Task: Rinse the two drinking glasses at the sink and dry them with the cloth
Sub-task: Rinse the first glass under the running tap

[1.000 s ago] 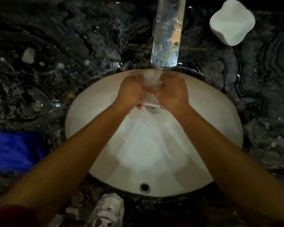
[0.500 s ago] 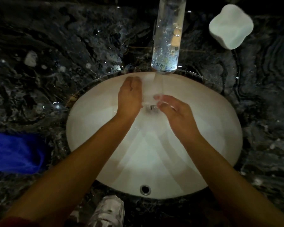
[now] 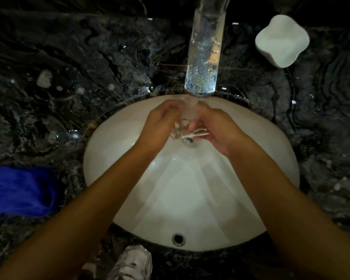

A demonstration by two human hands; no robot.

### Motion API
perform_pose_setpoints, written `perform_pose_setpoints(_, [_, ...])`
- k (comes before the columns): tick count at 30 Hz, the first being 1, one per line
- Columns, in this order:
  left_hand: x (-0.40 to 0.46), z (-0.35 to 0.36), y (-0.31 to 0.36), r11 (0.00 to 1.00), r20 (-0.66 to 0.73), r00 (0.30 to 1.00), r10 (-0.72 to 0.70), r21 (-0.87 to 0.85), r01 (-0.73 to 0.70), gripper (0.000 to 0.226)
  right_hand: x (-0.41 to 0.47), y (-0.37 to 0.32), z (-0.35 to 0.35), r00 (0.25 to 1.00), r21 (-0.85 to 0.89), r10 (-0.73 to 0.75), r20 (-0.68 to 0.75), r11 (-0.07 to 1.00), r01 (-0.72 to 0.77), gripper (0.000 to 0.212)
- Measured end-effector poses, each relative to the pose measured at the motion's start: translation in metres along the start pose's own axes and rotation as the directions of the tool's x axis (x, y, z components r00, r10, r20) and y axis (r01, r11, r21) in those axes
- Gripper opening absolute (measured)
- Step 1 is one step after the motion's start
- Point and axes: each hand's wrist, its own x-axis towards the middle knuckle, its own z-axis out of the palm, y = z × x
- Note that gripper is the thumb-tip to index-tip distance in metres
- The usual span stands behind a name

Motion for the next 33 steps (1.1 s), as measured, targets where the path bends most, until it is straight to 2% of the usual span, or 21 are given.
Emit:
perform_pose_setpoints(2, [0.001, -0.007, 0.001, 0.997, 0.116, 0.991, -0.059, -0.041, 0.065, 0.029, 0.002, 0.002, -0.004, 0.997, 0.121, 0.067, 0.025, 0.99, -0.07, 0.045])
perform_pose_setpoints(4, [0.0, -0.013, 0.002, 0.991, 0.171, 0.981, -0.097, -0.072, 0.111, 0.035, 0.005, 0.004, -0.005, 0.982, 0.234, 0.131, 0.136, 0.959, -0.16, 0.048])
perform_pose_setpoints(7, [-0.001, -0.016, -0.006, 1.0, 0.206, 0.979, 0.013, -0.015, -0.01, 0.025, 0.007, 0.011, -0.002, 0.957, 0.338, 0.126, 0.263, 0.917, -0.213, 0.048])
perform_pose_setpoints(8, [-0.001, -0.013, -0.009, 0.999, 0.242, 0.97, 0.033, -0.025, -0.027, 0.029, 0.006, 0.013, 0.0, 0.954, 0.366, 0.133, 0.27, 0.902, -0.23, 0.049])
perform_pose_setpoints(10, [-0.001, -0.004, -0.014, 0.998, 0.224, 0.974, 0.031, -0.058, -0.018, 0.044, 0.006, 0.018, 0.006, 0.956, 0.461, 0.174, 0.236, 0.846, -0.268, 0.054])
perform_pose_setpoints(11, [0.0, 0.002, -0.016, 0.998, 0.179, 0.984, 0.016, -0.06, -0.006, 0.041, 0.005, 0.021, 0.012, 0.957, 0.508, 0.199, 0.211, 0.814, -0.281, 0.056])
perform_pose_setpoints(13, [0.001, 0.013, -0.015, 0.996, 0.051, 0.998, -0.035, -0.079, 0.039, 0.025, 0.005, 0.027, 0.017, 0.966, 0.518, 0.247, 0.072, 0.818, -0.248, 0.054])
perform_pose_setpoints(15, [0.003, 0.024, -0.013, 0.981, -0.062, 0.985, -0.159, -0.125, 0.151, 0.022, 0.009, 0.033, 0.02, 0.956, 0.443, 0.27, -0.114, 0.875, -0.195, 0.046])
perform_pose_setpoints(18, [0.01, 0.03, -0.012, 0.952, -0.111, 0.952, -0.284, -0.148, 0.267, 0.031, 0.013, 0.032, 0.027, 0.919, 0.235, 0.248, -0.306, 0.955, -0.18, 0.038])
perform_pose_setpoints(20, [0.011, 0.028, -0.013, 0.921, -0.119, 0.947, -0.299, -0.296, 0.254, 0.028, 0.005, 0.034, 0.034, 0.931, 0.123, 0.092, -0.353, 0.991, -0.051, 0.04])
perform_pose_setpoints(22, [0.009, 0.022, -0.012, 0.864, -0.125, 0.937, -0.327, -0.44, 0.243, 0.025, -0.007, 0.037, 0.035, 0.935, -0.128, -0.138, -0.326, 0.987, 0.101, 0.042])
perform_pose_setpoints(24, [0.007, 0.013, -0.013, 0.804, -0.101, 0.918, -0.384, -0.525, 0.279, 0.022, -0.014, 0.036, 0.032, 0.927, -0.37, -0.304, -0.22, 0.905, 0.209, 0.035])
perform_pose_setpoints(25, [0.006, 0.009, -0.014, 0.759, -0.055, 0.906, -0.42, -0.568, 0.318, 0.024, -0.014, 0.034, 0.029, 0.923, -0.424, -0.34, -0.181, 0.874, 0.239, 0.042])
perform_pose_setpoints(27, [0.001, 0.004, -0.011, 0.695, 0.066, 0.893, -0.445, -0.603, 0.391, 0.028, -0.012, 0.027, 0.026, 0.928, -0.409, -0.33, -0.17, 0.881, 0.238, 0.057])
perform_pose_setpoints(30, [-0.002, -0.004, -0.008, 0.764, 0.094, 0.9, -0.426, -0.496, 0.414, 0.032, -0.012, 0.016, 0.024, 0.915, -0.415, -0.375, -0.146, 0.863, 0.287, 0.042])
perform_pose_setpoints(33, [0.0, -0.022, -0.003, 0.856, 0.182, 0.89, -0.418, -0.248, 0.453, 0.062, -0.012, 0.0, 0.012, 0.939, -0.456, -0.335, -0.072, 0.848, 0.268, 0.029])
